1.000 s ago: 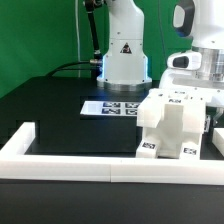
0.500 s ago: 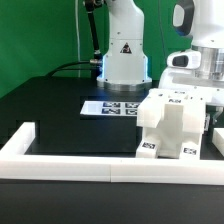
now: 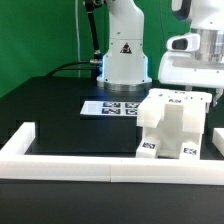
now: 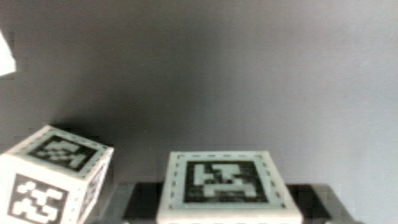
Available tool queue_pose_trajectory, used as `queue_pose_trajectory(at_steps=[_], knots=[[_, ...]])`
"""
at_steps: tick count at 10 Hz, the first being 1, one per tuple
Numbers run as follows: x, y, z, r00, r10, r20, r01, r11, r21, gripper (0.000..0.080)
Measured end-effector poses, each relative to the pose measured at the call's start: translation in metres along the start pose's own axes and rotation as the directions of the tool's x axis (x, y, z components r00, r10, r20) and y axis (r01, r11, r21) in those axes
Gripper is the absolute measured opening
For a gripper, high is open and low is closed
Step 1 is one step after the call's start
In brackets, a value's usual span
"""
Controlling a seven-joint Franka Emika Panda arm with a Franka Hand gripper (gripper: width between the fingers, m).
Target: Assemble chair
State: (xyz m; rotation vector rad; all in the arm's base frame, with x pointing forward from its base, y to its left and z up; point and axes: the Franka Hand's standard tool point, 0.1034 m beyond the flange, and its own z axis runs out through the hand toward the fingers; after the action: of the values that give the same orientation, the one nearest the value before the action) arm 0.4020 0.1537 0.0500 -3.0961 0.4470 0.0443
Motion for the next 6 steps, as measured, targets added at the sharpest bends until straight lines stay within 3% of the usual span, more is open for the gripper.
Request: queue_pose_trajectory(at_steps=[6], knots=[[0.015,0.001,-0.045,1.0,-0.004,0.019,0.003,0.999,0.034,0.0279]])
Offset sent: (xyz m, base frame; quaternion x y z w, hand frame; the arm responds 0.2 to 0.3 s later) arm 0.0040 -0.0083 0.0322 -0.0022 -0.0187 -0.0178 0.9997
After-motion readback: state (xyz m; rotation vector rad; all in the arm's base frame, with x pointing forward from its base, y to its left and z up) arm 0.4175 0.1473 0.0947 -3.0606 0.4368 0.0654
